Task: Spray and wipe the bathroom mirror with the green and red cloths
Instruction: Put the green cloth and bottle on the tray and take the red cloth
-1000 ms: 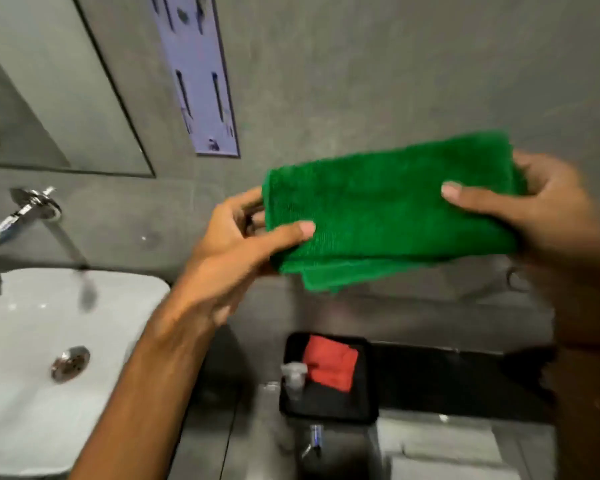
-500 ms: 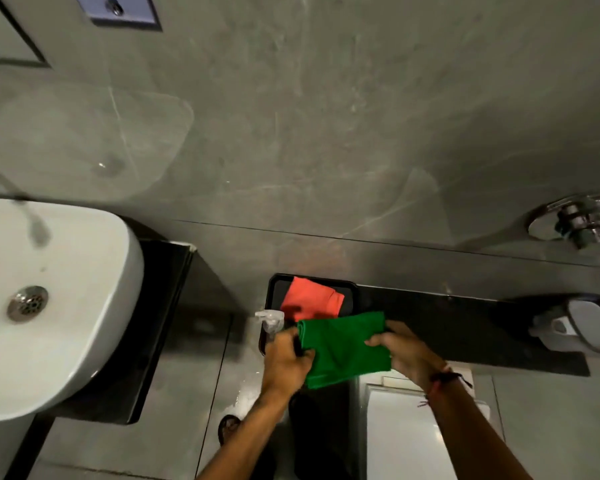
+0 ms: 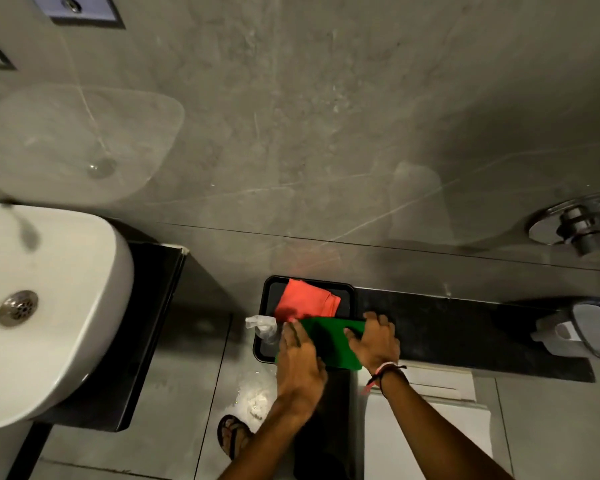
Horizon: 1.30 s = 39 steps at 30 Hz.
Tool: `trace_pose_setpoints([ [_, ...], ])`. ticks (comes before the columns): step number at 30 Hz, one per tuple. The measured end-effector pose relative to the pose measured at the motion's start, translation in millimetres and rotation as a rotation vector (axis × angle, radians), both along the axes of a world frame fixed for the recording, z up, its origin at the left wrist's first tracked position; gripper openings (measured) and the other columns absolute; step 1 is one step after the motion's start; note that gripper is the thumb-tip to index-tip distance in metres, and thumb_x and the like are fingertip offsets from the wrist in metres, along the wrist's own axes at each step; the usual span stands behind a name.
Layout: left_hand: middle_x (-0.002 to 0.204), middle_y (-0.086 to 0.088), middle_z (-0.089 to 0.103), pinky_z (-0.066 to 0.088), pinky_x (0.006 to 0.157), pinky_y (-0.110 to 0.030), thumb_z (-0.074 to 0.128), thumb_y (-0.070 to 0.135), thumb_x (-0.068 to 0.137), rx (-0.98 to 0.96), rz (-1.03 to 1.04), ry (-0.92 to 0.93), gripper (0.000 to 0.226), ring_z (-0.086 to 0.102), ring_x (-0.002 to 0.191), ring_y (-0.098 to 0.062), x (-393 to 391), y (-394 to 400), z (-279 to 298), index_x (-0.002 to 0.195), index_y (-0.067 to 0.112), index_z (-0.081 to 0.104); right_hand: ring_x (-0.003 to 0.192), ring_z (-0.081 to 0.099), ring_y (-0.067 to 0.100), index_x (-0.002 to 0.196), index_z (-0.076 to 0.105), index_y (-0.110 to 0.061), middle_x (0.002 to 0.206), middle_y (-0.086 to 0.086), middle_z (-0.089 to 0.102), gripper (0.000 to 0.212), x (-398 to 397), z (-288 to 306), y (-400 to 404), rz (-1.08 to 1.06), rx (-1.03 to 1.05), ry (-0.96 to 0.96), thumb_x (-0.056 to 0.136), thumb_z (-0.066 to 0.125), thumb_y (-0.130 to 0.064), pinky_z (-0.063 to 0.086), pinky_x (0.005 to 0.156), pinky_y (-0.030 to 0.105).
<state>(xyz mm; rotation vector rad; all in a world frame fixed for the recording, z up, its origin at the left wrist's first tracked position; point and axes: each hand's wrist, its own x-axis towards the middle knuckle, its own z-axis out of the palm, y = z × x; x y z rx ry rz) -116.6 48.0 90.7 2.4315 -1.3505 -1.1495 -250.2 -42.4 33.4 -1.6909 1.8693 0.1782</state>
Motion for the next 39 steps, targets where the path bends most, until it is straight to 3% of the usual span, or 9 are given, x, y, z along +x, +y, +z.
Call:
trace_pose_setpoints([
  [3, 0.170, -0.010, 0.007, 0.037, 0.121, -0.039, 0.042, 0.036, 0.103, -0.177, -0.076, -0.054, 0.071, 0.021, 0.155, -0.027, -6.3, 5.5, 50.6, 0.161, 0.017, 0.005, 0.130, 0.048, 0.037, 0.136, 0.054, -0.014, 0.136, 0.014, 0.054, 0.052, 10.8, -3.6, -12.8, 0.094, -0.098, -0.087, 0.091, 0.065, -0.038, 0.047, 0.103, 0.048],
  [6, 0.157, -0.014, 0.044, 0.052, 0.107, -0.046, 0.038, 0.047, 0.099, -0.626, -0.101, -0.300, 0.060, 0.048, 0.141, -0.028, 19.5, 0.2, 87.8, 0.153, 0.020, 0.037, 0.127, 0.051, 0.041, 0.134, 0.056, -0.009, 0.132, 0.018, 0.059, 0.051, 26.7, -6.8, -28.3, 0.134, -0.060, -0.181, 0.090, 0.068, -0.034, 0.049, 0.103, 0.048],
  [8, 0.154, -0.019, 0.048, 0.045, 0.110, -0.054, 0.041, 0.055, 0.097, -0.772, -0.134, -0.506, 0.063, 0.048, 0.141, -0.034, 51.4, -7.7, 96.9, 0.150, 0.020, 0.043, 0.126, 0.054, 0.043, 0.130, 0.056, -0.009, 0.130, 0.021, 0.062, 0.054, 37.9, -10.5, -38.6, 0.100, 0.012, -0.194, 0.087, 0.072, -0.037, 0.051, 0.101, 0.048],
  [16, 0.165, -0.022, 0.015, 0.018, 0.111, -0.080, 0.034, 0.086, 0.083, -0.622, -0.260, -0.909, 0.091, 0.017, 0.152, -0.045, 130.6, -17.9, 68.3, 0.157, 0.033, 0.028, 0.133, 0.055, 0.045, 0.137, 0.041, 0.004, 0.142, 0.027, 0.056, 0.096, 76.8, -54.0, -59.9, -0.150, 0.116, -0.176, 0.071, 0.087, -0.049, 0.050, 0.106, 0.053],
  [21, 0.166, -0.021, 0.012, 0.014, 0.109, -0.083, 0.027, 0.090, 0.080, -0.575, -0.224, -0.897, 0.095, 0.013, 0.153, -0.046, 139.0, -13.4, 60.5, 0.158, 0.034, 0.025, 0.117, 0.067, 0.043, 0.117, 0.068, 0.006, 0.123, 0.029, 0.070, 0.052, 84.0, -68.2, -64.5, -0.297, 0.082, -0.303, 0.074, 0.087, -0.017, 0.054, 0.094, 0.045],
  [29, 0.167, -0.022, 0.016, 0.014, 0.111, -0.081, 0.027, 0.088, 0.082, -0.570, -0.200, -0.838, 0.094, 0.014, 0.154, -0.044, 149.8, -11.3, 95.0, 0.159, 0.034, 0.021, 0.087, 0.069, 0.042, 0.092, 0.073, -0.004, 0.089, 0.015, 0.071, 0.019, 70.3, 60.6, -73.2, 0.385, -0.419, -0.504, 0.078, 0.065, -0.014, 0.044, 0.079, 0.039],
  [34, 0.170, -0.010, 0.018, 0.024, 0.123, -0.059, 0.029, 0.074, 0.093, -0.823, -0.245, -0.453, 0.083, 0.021, 0.157, -0.022, 166.2, -0.7, 158.7, 0.161, 0.029, 0.010, 0.089, 0.068, 0.005, 0.096, 0.070, -0.032, 0.089, -0.014, 0.071, 0.032, 81.4, 239.2, -79.3, 0.716, -0.176, -0.738, 0.072, 0.085, -0.017, 0.052, 0.083, 0.018],
  [37, 0.145, -0.004, 0.061, 0.044, 0.111, -0.040, 0.044, 0.066, 0.091, -1.042, 0.180, 0.264, 0.070, 0.060, 0.127, -0.007, 172.8, 6.4, 200.5, 0.154, 0.039, 0.033, 0.091, 0.067, 0.000, 0.110, 0.068, -0.019, 0.100, -0.005, 0.071, 0.040, 111.6, 333.4, -72.1, 0.860, -0.052, -0.902, 0.078, 0.083, 0.000, 0.055, 0.086, 0.014],
  [39, 0.134, -0.014, 0.069, 0.039, 0.115, -0.053, 0.063, 0.067, 0.080, -1.128, 0.458, 0.903, 0.075, 0.066, 0.120, -0.024, 173.8, 14.3, 233.0, 0.144, 0.028, 0.054, 0.087, 0.064, 0.004, 0.115, 0.064, -0.018, 0.096, 0.002, 0.068, 0.046, 146.0, 386.6, -60.1, 0.977, -0.113, -0.931, 0.078, 0.083, 0.001, 0.054, 0.082, 0.016],
])
